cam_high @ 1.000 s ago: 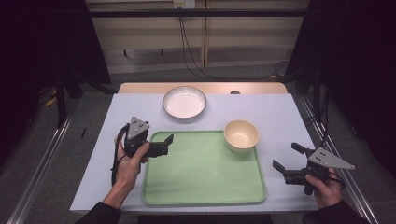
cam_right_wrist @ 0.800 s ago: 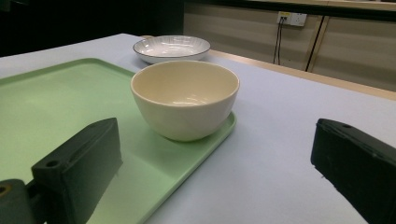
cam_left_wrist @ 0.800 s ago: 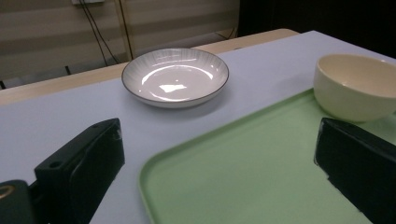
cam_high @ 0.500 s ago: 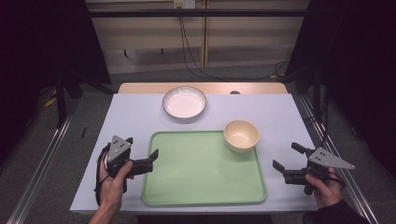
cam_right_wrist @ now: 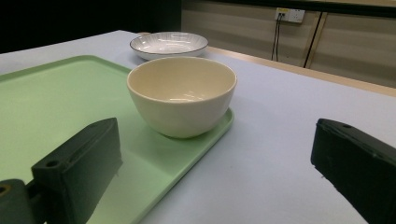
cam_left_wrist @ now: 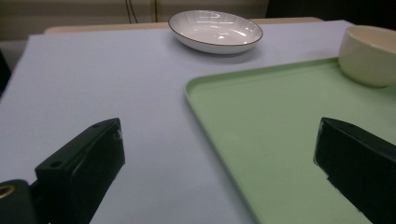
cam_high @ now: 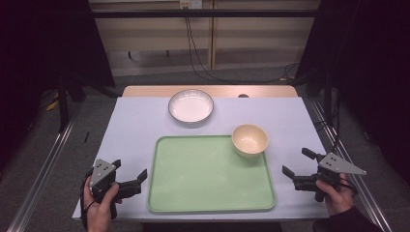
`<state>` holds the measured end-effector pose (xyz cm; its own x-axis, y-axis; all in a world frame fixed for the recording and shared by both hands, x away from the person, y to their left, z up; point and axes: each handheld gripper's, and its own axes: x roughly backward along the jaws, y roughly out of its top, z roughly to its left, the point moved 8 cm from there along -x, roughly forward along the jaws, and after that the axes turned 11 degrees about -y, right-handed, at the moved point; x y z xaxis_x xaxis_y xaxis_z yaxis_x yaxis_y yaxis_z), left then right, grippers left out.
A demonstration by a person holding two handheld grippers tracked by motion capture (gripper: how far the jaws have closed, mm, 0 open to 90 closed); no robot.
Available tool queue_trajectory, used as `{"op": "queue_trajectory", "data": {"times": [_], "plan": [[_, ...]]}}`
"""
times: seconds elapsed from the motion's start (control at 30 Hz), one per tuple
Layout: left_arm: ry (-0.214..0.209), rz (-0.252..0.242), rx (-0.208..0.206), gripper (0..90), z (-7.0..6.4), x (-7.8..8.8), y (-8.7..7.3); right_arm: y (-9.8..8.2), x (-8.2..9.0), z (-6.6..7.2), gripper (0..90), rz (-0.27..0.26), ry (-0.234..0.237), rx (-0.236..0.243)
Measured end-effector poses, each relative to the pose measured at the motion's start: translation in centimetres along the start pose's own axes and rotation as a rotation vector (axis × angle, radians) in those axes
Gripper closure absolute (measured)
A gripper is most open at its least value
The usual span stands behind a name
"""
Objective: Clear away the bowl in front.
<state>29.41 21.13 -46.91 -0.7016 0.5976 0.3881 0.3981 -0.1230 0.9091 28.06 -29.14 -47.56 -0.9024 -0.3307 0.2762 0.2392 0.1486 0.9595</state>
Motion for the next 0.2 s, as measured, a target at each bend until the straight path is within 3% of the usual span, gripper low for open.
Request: {"op": "queue_trajectory", "data": {"times": [0.03, 0.13, 0.2], "plan": [[0.006, 0.005, -0.033, 1.8, -0.02, 0.20, -0.01, -0.08, 0.00, -0.10, 1.4, 0.007, -0.004, 0.002], [-0.013, -0.004, -0.024, 1.4, -0.24, 0.40, 0.03, -0.16, -0.09, -0.05, 1.5, 0.012, -0.001, -0.005], [-0.001, -0.004, -0.038, 1.3, -0.22, 0.40, 0.07, -0.27, -0.24, -0.20, 1.4, 0.019, -0.014, 0.002]]}}
